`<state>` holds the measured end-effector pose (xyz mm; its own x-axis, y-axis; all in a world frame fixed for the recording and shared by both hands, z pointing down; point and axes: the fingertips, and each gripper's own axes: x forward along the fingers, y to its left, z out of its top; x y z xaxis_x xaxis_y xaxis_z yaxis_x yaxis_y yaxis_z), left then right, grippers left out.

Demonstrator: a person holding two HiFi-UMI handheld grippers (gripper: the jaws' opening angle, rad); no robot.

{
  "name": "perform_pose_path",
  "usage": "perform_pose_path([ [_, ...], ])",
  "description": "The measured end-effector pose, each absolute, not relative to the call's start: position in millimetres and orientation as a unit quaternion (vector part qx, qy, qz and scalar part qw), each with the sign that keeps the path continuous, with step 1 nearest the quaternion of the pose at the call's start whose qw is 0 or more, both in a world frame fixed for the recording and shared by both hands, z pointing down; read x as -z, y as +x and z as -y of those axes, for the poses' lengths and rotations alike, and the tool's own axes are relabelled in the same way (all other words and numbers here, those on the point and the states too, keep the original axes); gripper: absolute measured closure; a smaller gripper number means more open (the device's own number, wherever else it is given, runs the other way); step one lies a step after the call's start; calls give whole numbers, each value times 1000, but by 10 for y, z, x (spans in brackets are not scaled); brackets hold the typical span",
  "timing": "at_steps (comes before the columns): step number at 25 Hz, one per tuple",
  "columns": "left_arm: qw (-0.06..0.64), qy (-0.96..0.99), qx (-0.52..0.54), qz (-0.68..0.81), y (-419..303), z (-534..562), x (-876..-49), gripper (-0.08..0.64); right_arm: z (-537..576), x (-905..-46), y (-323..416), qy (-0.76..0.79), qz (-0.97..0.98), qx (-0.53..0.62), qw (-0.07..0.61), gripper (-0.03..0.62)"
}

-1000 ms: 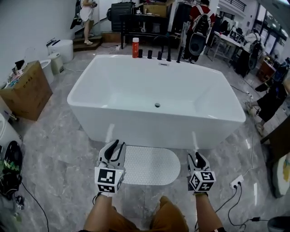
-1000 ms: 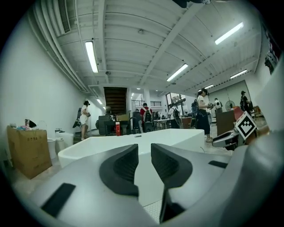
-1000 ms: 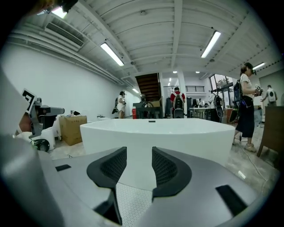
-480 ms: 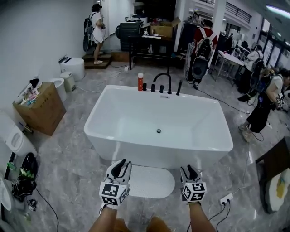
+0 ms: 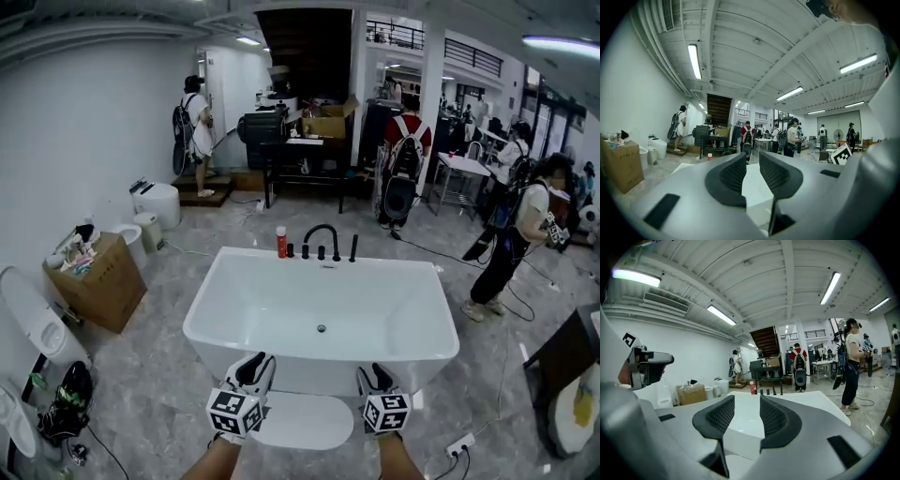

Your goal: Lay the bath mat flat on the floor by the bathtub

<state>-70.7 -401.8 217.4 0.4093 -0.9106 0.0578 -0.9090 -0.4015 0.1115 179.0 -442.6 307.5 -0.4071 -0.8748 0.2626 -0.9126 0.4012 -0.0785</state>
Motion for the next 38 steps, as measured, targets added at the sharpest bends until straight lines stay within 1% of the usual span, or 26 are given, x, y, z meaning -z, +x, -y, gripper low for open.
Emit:
perform_pose_path([
  [6, 50, 840, 13, 541, -371, 4192, -1838, 465, 4526, -2743, 2019, 532, 839, -92, 75, 402],
  [13, 49, 844, 17, 535, 107, 4294, -1804, 465, 4640, -2678, 2344, 527, 843, -92, 61, 403],
  [25, 36, 859, 18, 511, 575, 4308, -1716, 465, 4410, -2589, 2827, 556, 825, -94, 40, 403],
  [29, 36, 854, 17, 518, 428, 4182, -1745, 465, 4285, -2585, 2800, 560, 822, -93, 39, 403],
  [38, 36, 828, 23, 560, -311, 3695, -1796, 465, 3871, -2523, 2504, 561, 822, -87, 48, 403],
])
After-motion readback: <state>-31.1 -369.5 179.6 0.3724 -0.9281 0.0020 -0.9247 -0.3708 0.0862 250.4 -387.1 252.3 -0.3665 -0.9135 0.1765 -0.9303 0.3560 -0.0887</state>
